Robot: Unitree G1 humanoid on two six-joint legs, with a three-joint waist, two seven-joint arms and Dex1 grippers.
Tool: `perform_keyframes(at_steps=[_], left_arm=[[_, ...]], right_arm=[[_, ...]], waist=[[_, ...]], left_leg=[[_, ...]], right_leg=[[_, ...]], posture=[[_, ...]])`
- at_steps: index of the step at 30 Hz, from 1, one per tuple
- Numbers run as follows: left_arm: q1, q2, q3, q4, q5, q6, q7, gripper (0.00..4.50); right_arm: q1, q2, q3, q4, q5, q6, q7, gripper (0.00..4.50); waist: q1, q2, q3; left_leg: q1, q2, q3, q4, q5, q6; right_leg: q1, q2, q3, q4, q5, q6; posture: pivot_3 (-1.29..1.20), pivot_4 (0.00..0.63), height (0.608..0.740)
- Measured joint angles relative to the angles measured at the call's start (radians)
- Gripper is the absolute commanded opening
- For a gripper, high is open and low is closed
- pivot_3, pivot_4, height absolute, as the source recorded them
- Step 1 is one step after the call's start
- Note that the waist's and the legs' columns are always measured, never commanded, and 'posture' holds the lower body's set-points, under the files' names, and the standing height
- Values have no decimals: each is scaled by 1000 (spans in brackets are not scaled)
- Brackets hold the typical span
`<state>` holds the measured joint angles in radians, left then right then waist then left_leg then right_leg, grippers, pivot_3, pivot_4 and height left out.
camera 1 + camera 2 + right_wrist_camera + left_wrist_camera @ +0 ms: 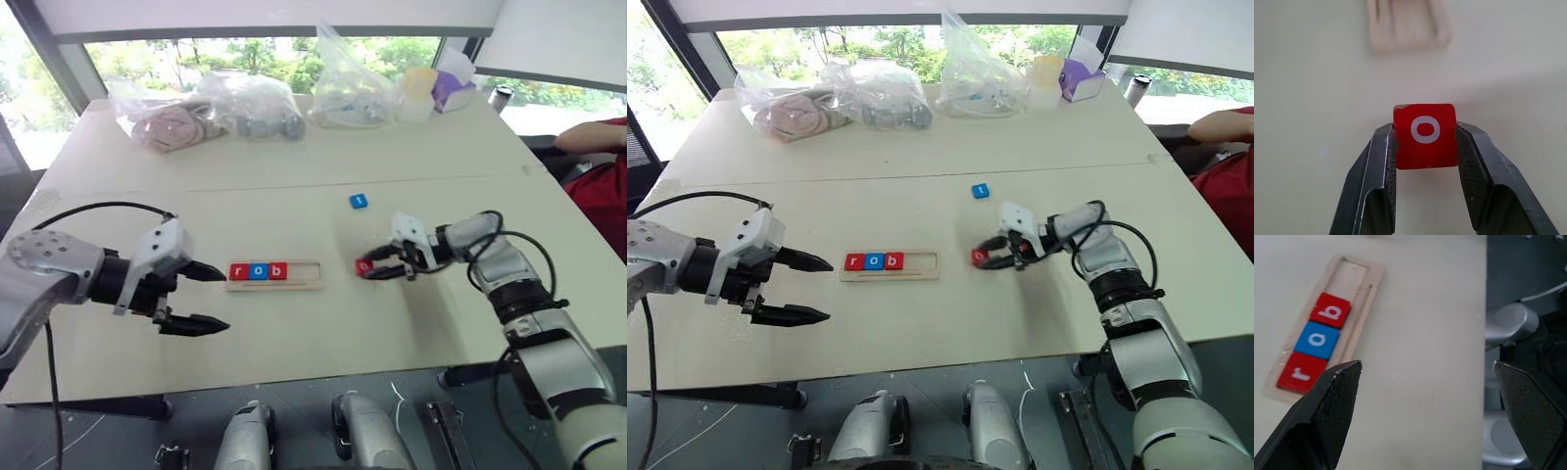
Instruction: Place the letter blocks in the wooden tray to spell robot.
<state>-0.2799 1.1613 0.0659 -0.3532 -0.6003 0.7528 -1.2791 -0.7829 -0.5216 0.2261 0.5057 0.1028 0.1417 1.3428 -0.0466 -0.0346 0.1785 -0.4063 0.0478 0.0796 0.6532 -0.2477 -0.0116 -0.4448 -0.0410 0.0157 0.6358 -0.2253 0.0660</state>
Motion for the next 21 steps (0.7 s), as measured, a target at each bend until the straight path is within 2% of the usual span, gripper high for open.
perform_keyframes(at_steps=[3, 8, 21], left_arm=[[-14, 14, -1, 70, 29, -34, -7, 4500], [-45, 30, -6, 212, 91, -94, -39, 4500], [-24, 13, -1, 145, 75, -63, -23, 4500]], right_arm=[[-3, 60, 14, -119, -18, 90, -111, 1138], [-5, 123, 87, -164, -84, 177, -207, 1138], [-20, 140, 192, -232, -141, 322, -234, 1138]], waist=[[7, 0, 0], [14, 0, 0], [10, 0, 0]], left_leg=[[0, 0, 0, -1, 0, -1], [-2, -1, 1, 0, 1, -2], [-2, -1, 1, 0, 1, -2]], right_leg=[[-1, 1, -1, 1, 0, 0], [-1, -2, -1, -1, 0, -1], [-1, -2, -1, -1, 0, 0]], posture=[[0, 150, 740], [0, 150, 740], [0, 150, 740]])
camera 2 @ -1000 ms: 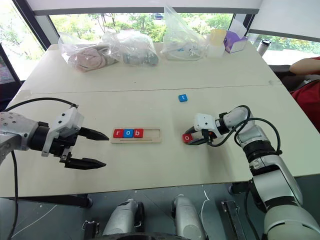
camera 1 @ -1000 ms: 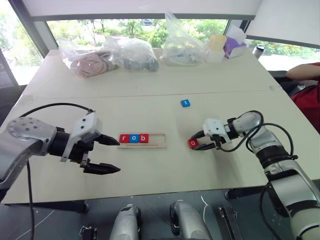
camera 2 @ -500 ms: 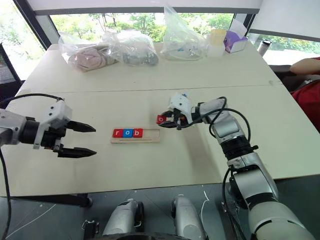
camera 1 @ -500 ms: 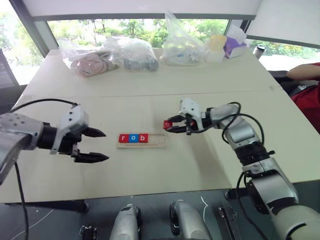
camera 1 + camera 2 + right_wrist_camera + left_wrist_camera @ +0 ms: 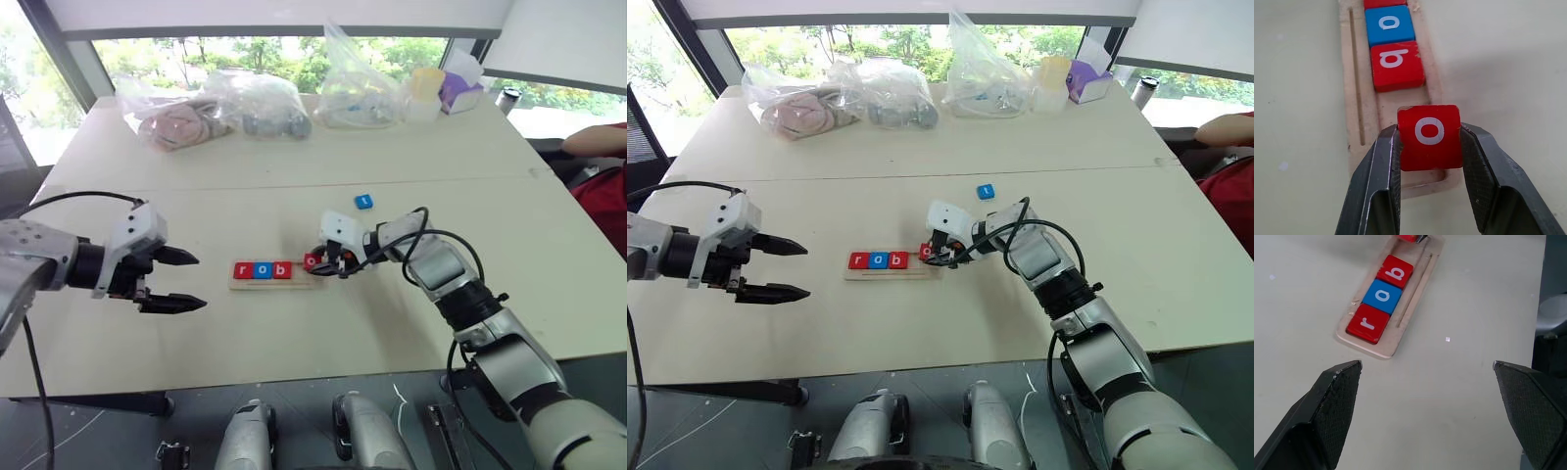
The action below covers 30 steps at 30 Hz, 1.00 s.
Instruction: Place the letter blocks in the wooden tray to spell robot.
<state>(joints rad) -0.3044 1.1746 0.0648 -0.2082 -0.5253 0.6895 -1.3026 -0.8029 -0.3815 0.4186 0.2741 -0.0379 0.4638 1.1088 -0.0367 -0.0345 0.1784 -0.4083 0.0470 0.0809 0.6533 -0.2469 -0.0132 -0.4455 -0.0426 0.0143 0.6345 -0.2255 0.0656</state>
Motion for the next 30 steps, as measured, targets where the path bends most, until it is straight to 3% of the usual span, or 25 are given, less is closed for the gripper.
perform_keyframes(at_steps=[16, 23, 30], left_arm=[[16, -21, 1, -10, -23, 18, 45, 4500], [16, -22, 1, -10, -25, 20, 48, 4500], [16, -30, 1, -9, -24, 20, 58, 4500]], right_arm=[[0, 27, 26, -34, 0, 51, -25, 1138], [0, 43, 28, -33, 0, 54, -41, 4474], [-10, 52, -5, -41, 23, 84, -73, 4474]], waist=[[-4, 0, 0], [-5, 0, 0], [-4, 0, 0]], left_leg=[[0, 0, 0, 0, 0, 0], [0, 0, 0, 0, 0, 0], [0, 0, 0, 0, 0, 0]], right_leg=[[0, 0, 0, 0, 0, 0], [0, 0, 0, 0, 0, 0], [0, 0, 0, 0, 0, 0]], posture=[[0, 150, 740], [0, 150, 740], [0, 150, 740]])
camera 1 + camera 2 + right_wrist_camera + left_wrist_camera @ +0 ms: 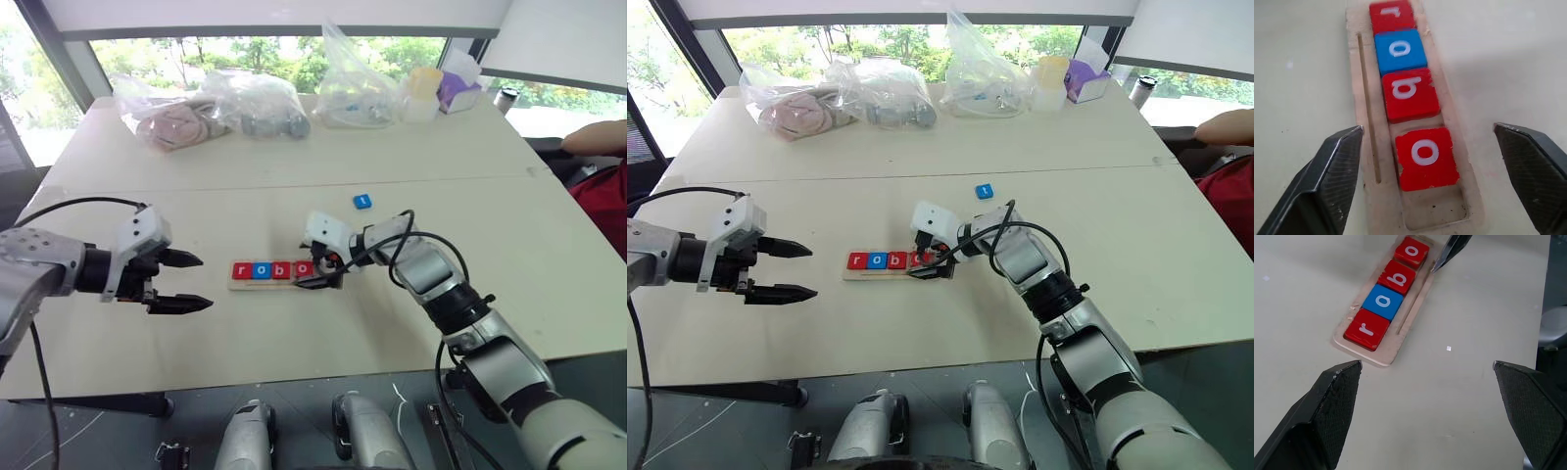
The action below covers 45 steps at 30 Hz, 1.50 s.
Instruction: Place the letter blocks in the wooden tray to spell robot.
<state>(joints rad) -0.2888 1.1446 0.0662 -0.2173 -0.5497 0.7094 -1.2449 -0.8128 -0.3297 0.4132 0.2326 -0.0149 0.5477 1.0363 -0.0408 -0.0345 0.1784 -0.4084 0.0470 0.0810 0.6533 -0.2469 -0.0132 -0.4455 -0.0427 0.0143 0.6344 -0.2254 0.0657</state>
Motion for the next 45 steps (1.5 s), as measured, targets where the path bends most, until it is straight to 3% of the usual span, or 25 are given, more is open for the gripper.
perform_keyframes(at_steps=[4, 10, 15, 45], left_arm=[[-1, -6, 1, 0, -6, 2, 6, 4500], [-10, -10, 22, -2, -31, 23, 5, 4500], [-52, -14, 20, 0, -31, 23, 3, 4500], [-74, -26, -6, 9, -29, 27, 7, 4500]], right_arm=[[-9, -17, -66, -50, 19, 2, -42, 4474], [110, -160, -97, -161, -35, -125, -99, 4474], [166, -157, -82, -169, -45, -149, -128, 4474], [168, -53, -25, -68, -101, -269, -205, 4474]], waist=[[1, 0, 0], [8, -1, 0], [-4, -1, 0], [0, -1, 0]], left_leg=[[0, 0, 0, 0, 0, 0], [0, -1, 0, -1, 0, 0], [1, 0, 0, -1, 0, 0], [0, 0, 0, 0, 0, 0]], right_leg=[[0, 0, 0, 0, 0, 0], [0, -1, 0, -2, 0, 0], [0, 0, 0, 0, 0, 0], [0, 1, 0, 0, 0, 0]], posture=[[0, 150, 740], [0, 150, 740], [0, 150, 740], [0, 150, 740]])
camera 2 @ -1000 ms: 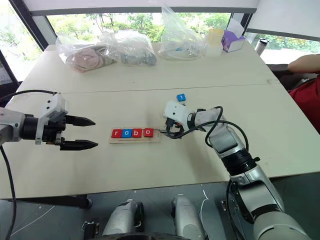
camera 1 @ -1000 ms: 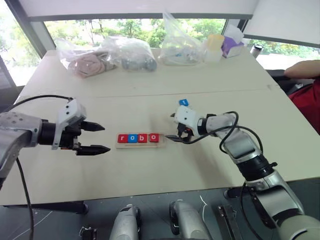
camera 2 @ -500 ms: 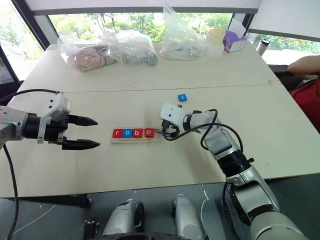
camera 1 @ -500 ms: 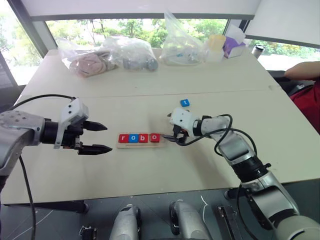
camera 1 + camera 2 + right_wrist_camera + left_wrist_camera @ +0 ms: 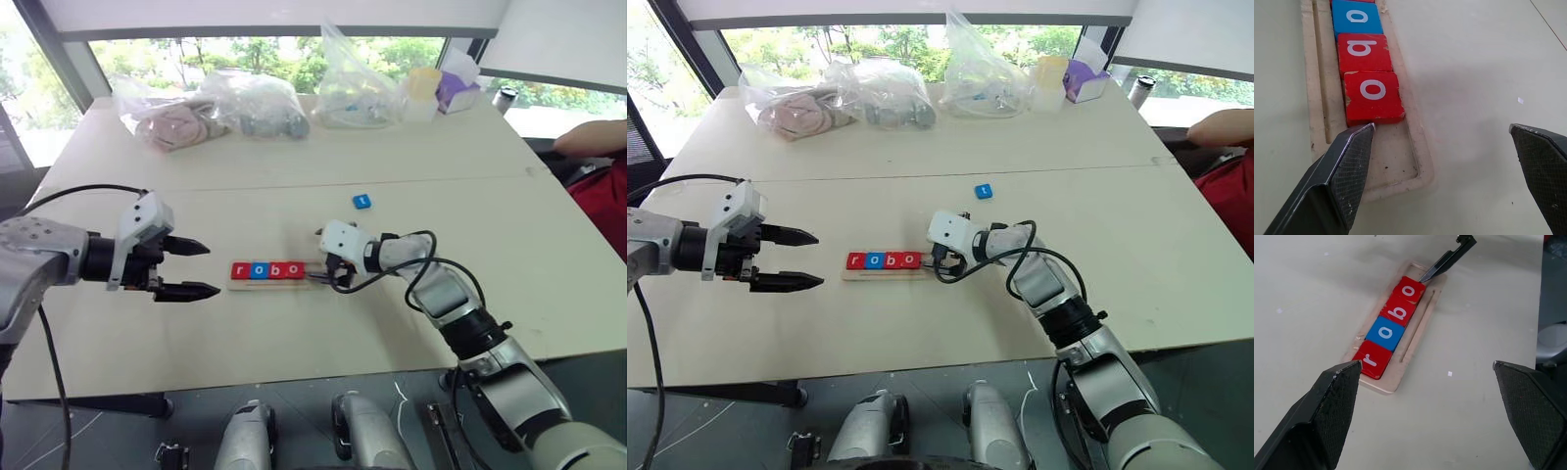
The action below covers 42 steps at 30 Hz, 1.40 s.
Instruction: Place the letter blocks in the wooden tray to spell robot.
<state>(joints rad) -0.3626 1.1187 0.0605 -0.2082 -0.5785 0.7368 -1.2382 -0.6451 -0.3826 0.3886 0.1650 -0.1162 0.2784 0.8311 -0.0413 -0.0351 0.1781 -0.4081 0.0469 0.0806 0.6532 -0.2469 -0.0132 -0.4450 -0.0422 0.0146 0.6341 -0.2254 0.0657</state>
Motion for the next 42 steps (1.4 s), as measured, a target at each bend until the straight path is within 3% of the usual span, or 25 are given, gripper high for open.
perform_keyframes(at_steps=[8, 14, 21, 28, 31, 34, 36, 42], left_arm=[[9, -1, 2, -1, -1, 0, 2, 4500], [-58, -35, 36, 29, -13, -4, 44, 4500], [-166, -67, 89, 112, -38, 23, 90, 4500], [-178, -80, 115, 115, -73, 64, 100, 4500], [-139, -86, 114, 99, -73, 66, 102, 4500], [-117, -88, 116, 84, -79, 68, 107, 4500], [-106, -88, 118, 77, -82, 68, 108, 4500], [-100, -99, 116, 69, -84, 64, 108, 4500]], right_arm=[[-49, -75, -31, 39, -20, -22, -5, 4474], [-172, -30, -292, 160, 138, 119, -73, 4474], [-280, 86, -354, 552, 130, 189, -320, 4474], [-472, 148, -466, 954, 163, 41, -470, 4474], [-492, 169, -476, 1054, 159, -18, -507, 3631], [-492, 169, -473, 1082, 142, -52, -517, 1991], [-492, 174, -471, 1085, 136, -62, -510, 1146], [-488, 188, -471, 1085, 123, -99, -539, 1146]], waist=[[1, 0, 0], [0, 0, 0], [-4, 0, 0], [-7, 0, 0], [-9, 0, 0], [-9, 0, 0], [-10, 0, 0], [-22, 0, 0]], left_leg=[[0, 0, 0, 1, 0, 0], [0, 0, -1, 0, 0, 0], [0, 0, 0, -2, 0, 0], [0, 0, 0, -3, 0, 0], [0, 0, -1, -4, 0, 0], [0, 0, -1, -3, 0, 0], [0, 0, 0, -3, 0, 0], [0, 0, -1, -4, 0, -1]], right_leg=[[0, -1, 0, 0, 0, 0], [1, 1, 0, 0, 2, 3], [0, 0, 0, 0, 2, 3], [0, 0, 1, -1, 2, 4], [0, 0, 1, -1, 2, 4], [0, 0, 1, -1, 2, 4], [0, -1, 1, -1, 2, 4], [0, 0, 1, -1, 3, 4]], posture=[[0, 150, 740], [0, 150, 740], [0, 150, 740], [0, 150, 740], [0, 150, 740], [0, 150, 740], [0, 150, 740], [0, 150, 740]])
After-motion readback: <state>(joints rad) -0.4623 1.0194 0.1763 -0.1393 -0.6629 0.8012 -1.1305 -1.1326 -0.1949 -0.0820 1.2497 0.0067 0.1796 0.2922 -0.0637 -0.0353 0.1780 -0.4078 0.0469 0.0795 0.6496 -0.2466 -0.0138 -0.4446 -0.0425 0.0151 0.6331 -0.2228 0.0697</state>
